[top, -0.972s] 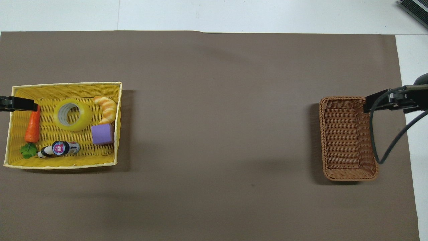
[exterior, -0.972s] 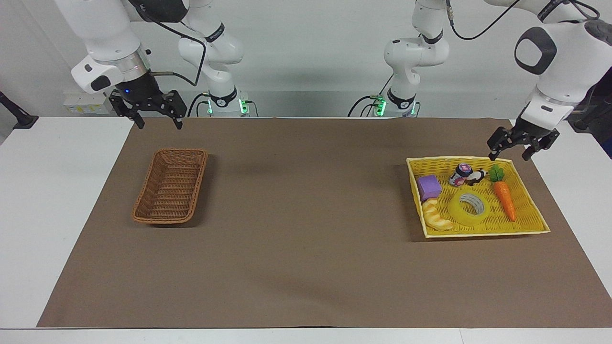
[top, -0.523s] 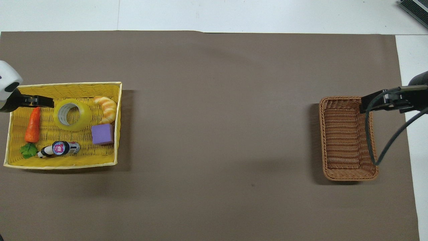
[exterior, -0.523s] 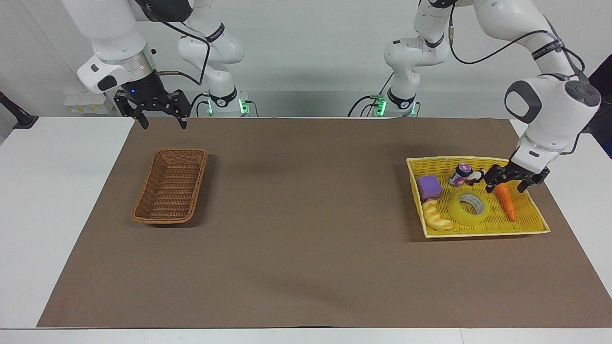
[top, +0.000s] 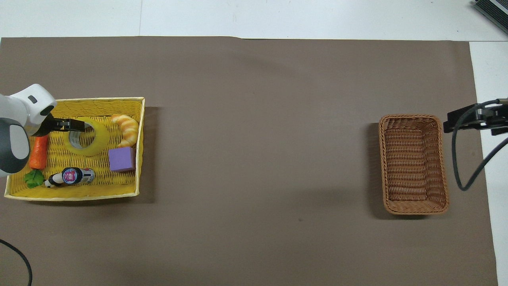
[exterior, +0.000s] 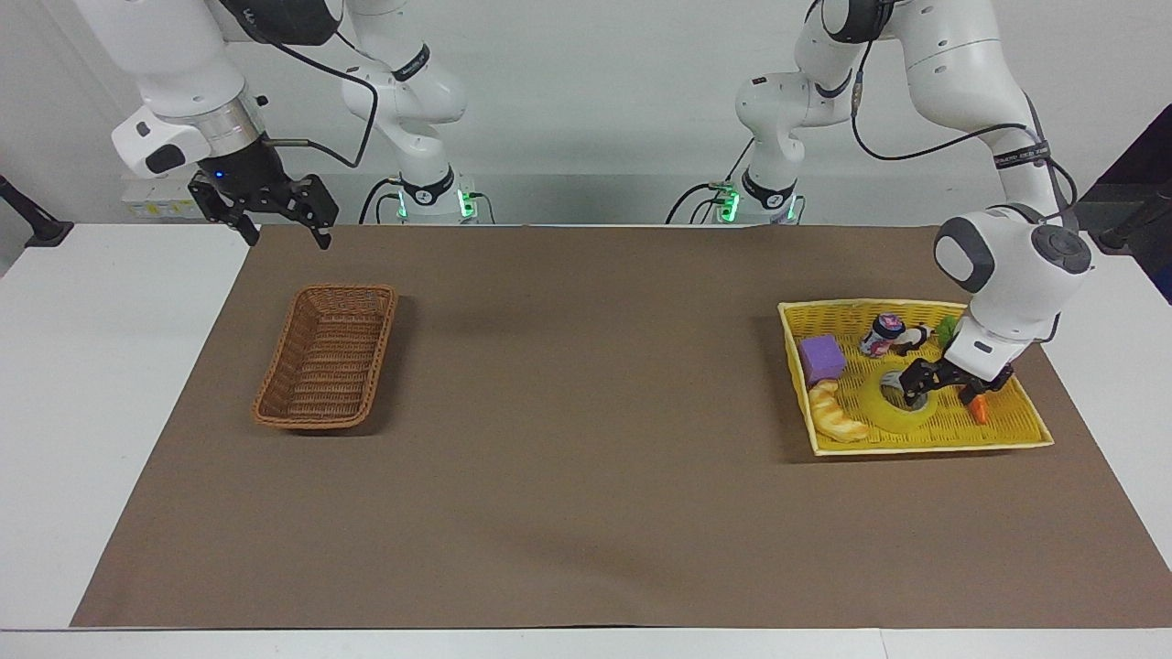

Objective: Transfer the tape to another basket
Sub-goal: 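Lift the tape with the left gripper while the right gripper reaches toward it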

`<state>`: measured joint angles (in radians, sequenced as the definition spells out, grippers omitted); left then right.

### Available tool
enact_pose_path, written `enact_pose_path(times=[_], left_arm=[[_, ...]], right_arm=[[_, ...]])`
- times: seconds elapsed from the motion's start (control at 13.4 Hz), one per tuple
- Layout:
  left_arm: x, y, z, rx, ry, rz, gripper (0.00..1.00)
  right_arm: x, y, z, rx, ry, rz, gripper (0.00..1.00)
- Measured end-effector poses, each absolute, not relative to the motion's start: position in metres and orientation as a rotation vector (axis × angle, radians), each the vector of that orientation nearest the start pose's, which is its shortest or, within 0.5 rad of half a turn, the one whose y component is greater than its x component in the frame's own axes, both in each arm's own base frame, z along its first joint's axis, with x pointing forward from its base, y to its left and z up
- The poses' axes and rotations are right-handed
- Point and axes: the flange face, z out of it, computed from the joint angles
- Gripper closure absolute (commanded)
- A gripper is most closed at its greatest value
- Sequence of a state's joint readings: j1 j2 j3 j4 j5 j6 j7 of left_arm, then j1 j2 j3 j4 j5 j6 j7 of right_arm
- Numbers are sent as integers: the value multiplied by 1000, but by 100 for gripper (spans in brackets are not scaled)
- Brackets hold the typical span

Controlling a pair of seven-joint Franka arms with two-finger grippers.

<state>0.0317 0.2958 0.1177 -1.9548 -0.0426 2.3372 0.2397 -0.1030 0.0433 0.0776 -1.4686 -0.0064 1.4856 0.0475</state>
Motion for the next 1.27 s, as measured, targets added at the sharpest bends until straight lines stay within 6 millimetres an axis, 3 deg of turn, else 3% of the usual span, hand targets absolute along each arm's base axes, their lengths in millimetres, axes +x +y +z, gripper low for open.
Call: enact_pose_path(times=[0.07, 0.15, 0.22, 0.52, 0.75, 1.05, 1.27], left_arm=[[610, 88, 330, -3120, 107, -120, 34], [608, 88, 325, -3121, 106, -108, 73], [607, 88, 324, -3123, 105, -102, 99], [607, 88, 324, -3123, 110, -102, 100], [610, 88, 337, -3120, 131, -133, 100], [610, 67, 408, -3135, 183, -158, 100], [590, 16, 448, -3179, 198, -73, 100]], right_arm=[[559, -16, 641, -3143, 114, 42, 0], [559, -15, 640, -3142, 111, 44, 0], [559, -12, 639, -3143, 105, 48, 0], [554, -3, 635, -3143, 80, 66, 0], [554, 15, 626, -3069, 72, 82, 0], [558, 62, 603, -2972, 117, 82, 0], [562, 93, 580, -2873, 141, 69, 0]])
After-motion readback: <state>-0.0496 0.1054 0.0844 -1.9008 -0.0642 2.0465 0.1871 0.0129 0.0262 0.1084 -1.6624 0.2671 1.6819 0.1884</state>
